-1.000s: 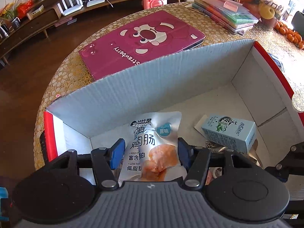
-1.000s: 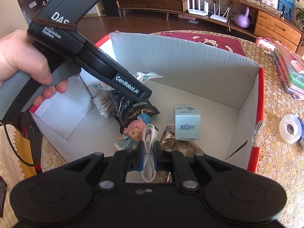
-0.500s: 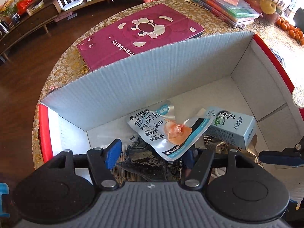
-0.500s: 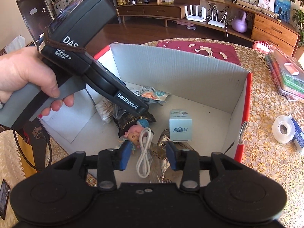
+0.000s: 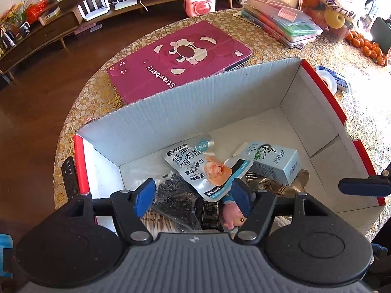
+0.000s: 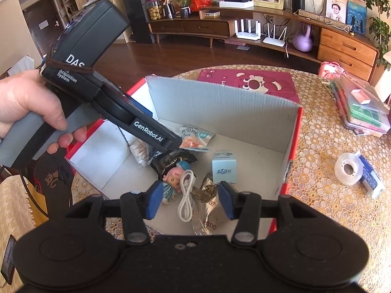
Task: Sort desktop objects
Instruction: 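Lower into the box and open the left gripper while the right gripper releases the cable, then withdraw both open tools from the box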
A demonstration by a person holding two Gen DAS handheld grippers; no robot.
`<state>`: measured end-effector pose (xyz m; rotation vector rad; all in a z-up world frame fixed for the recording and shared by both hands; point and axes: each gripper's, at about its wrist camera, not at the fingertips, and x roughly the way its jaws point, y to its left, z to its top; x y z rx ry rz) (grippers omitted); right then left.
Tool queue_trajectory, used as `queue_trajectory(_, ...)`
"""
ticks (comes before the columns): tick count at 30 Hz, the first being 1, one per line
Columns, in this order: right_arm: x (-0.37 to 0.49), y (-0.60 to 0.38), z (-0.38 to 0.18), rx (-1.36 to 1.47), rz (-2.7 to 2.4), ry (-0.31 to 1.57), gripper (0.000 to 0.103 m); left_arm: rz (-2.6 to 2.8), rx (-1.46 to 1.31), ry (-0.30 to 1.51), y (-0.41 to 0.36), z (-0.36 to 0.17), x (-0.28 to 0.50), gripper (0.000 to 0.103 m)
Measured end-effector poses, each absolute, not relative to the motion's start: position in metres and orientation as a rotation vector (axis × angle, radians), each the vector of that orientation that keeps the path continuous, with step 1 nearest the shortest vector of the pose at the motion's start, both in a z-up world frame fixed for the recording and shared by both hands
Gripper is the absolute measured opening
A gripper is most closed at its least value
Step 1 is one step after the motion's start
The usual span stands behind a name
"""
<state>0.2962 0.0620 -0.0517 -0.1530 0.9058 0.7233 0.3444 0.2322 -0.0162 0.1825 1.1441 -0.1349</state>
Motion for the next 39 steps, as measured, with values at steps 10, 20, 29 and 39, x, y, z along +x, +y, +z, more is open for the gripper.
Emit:
queue_trajectory(10, 0.275, 0.042, -0.026, -0.16, 0.711, 0.848, 0.061, -0.109, 0.172, 1.126, 0.231, 0.004, 0.318, 0.068)
queue_trajectory(20, 0.256, 0.016, -0.003, -0.158, 0.676, 0.807, 0.064, -0.114, 0.161, 1.1, 0.221, 0.024, 0.292, 0.068)
queue_trajectory(29, 0.238, -0.006, 0.008, -0.156, 0.651, 0.784, 0.065, -0.134, 0.174, 1.066, 0.208, 0.046, 0.268, 0.068)
queue_trajectory(39, 0.221, -0.025, 0.016, -0.153, 0.652, 0.765, 0.065, -0.143, 0.164, 1.07, 0.201, 0.053, 0.24, 0.076)
